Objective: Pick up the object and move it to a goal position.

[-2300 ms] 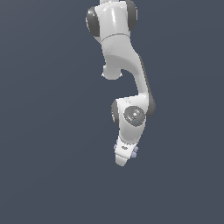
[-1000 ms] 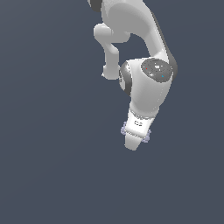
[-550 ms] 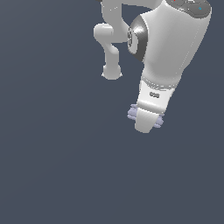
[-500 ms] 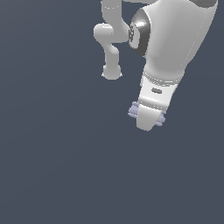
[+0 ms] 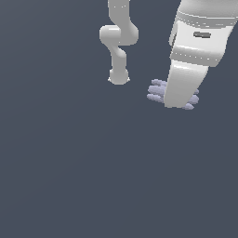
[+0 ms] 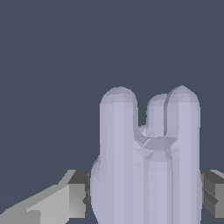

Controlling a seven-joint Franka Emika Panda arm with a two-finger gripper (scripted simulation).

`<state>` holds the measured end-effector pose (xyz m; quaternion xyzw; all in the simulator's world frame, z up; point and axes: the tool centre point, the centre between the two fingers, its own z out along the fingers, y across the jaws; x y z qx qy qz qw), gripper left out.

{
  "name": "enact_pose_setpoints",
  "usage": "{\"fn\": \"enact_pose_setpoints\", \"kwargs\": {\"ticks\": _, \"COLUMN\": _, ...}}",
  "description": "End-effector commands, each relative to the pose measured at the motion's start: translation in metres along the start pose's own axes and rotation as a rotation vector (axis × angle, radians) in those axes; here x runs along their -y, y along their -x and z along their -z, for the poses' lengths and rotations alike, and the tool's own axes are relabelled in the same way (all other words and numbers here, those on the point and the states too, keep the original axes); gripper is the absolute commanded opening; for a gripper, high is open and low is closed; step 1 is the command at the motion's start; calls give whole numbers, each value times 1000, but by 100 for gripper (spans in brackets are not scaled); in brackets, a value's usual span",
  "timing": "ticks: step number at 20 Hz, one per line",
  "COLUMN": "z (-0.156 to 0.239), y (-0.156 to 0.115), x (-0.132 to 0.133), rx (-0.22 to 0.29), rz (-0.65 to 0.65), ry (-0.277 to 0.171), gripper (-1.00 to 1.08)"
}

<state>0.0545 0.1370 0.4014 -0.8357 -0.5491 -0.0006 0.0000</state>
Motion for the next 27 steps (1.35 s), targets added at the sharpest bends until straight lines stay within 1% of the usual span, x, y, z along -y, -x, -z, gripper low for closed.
{"fn": "enact_pose_setpoints", "kwargs": {"ticks": 1, "z": 21, "y": -3, "x": 3, "rx": 1, "rz": -1, "ry": -1, "gripper": -100}}
{"fn": "enact_pose_setpoints", "kwargs": {"ticks": 7, "z": 60, "y": -8, "x": 6, "rx": 1, "rz": -2, "ry": -1, "gripper": -100}}
{"fn": "enact_pose_setpoints", "kwargs": {"ticks": 12, "z": 81, "y": -12, "x": 8, "rx": 1, "rz": -2, "ry": -1, "gripper": -100}}
{"fn": "enact_pose_setpoints", "kwargs": {"ticks": 19, "z": 95, "y": -14, "x": 8, "rx": 1, "rz": -2, "ry": -1, "gripper": -100}}
{"fn": "enact_pose_setpoints", "kwargs": {"ticks": 27, "z": 100, "y": -15, "x": 8, "rx": 1, "rz": -3, "ry": -1, "gripper": -100}}
